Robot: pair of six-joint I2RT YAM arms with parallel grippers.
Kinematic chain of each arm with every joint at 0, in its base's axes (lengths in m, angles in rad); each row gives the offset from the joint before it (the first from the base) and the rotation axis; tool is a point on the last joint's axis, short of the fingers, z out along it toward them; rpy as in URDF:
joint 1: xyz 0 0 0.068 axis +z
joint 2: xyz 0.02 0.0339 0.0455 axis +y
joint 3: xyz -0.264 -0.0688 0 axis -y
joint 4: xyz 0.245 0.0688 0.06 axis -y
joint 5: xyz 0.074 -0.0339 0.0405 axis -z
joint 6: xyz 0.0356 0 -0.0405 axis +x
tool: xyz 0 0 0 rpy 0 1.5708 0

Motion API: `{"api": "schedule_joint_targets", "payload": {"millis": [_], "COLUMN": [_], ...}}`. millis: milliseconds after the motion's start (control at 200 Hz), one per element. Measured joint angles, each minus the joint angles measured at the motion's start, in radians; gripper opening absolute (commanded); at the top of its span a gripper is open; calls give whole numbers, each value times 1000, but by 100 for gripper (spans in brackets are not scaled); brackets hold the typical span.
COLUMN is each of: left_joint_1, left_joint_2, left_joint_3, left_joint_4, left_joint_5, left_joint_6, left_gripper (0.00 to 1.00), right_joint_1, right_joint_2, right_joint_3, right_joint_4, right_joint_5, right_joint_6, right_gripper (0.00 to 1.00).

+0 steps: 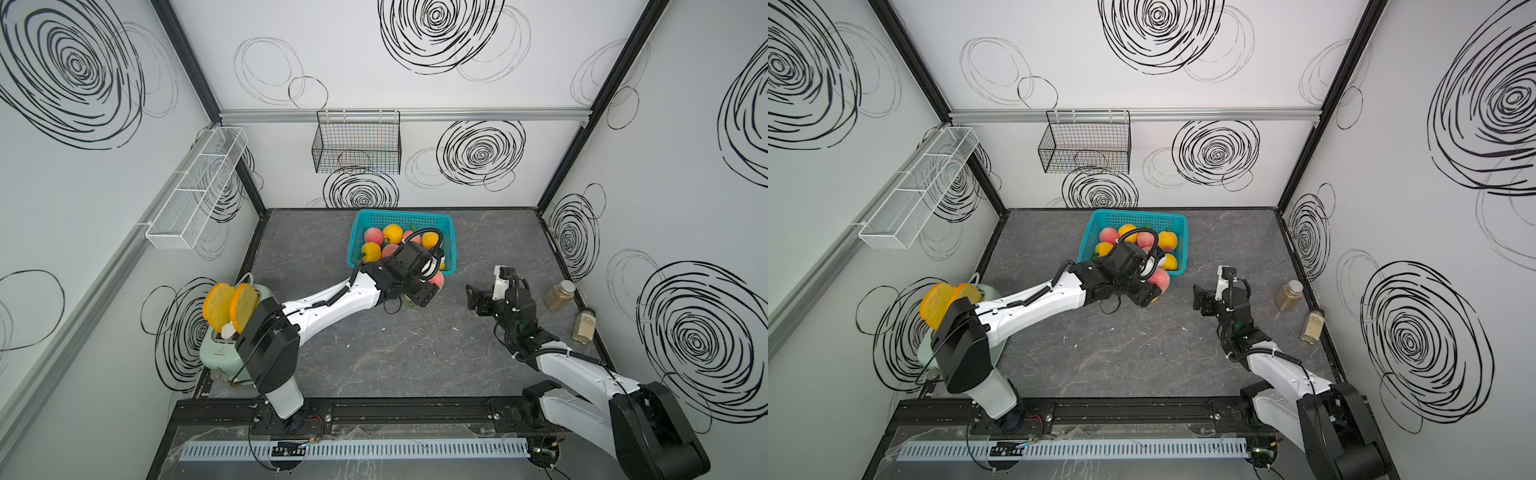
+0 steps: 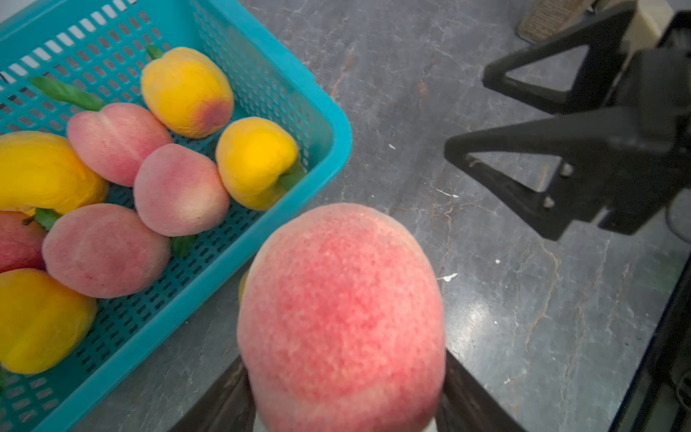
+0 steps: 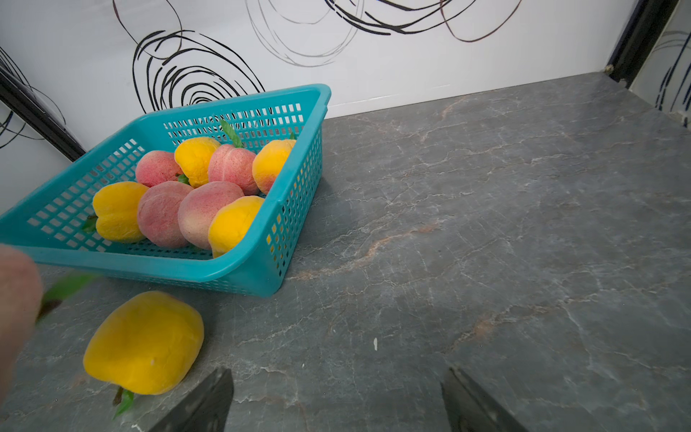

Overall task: Put the peaches into the basket
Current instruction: Pick up the peach from the center of the board, then place the peach in the basket.

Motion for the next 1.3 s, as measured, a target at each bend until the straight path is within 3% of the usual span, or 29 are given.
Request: {"api": "schedule_joint_targets", "payload": {"millis": [410, 670, 1301], "left_joint_1": [231, 346, 374], "left_joint_2": [10, 130, 217], "left_joint_3": [122, 203, 243], "left_joint_4": [-25, -63, -100], "left_joint_5": [89, 159, 104], "left_joint_6": [-53, -131, -149], "left_gripper": [73, 75, 77], "right_joint_1": [0, 0, -5], "right_joint_2": [0, 1, 9], "right_joint_3": [0, 0, 0], "right_joint_4": [0, 0, 0], "right_joint_5": [0, -7, -13], "right_joint_6": [0, 0, 8], "right_gripper": [91, 91, 91]}}
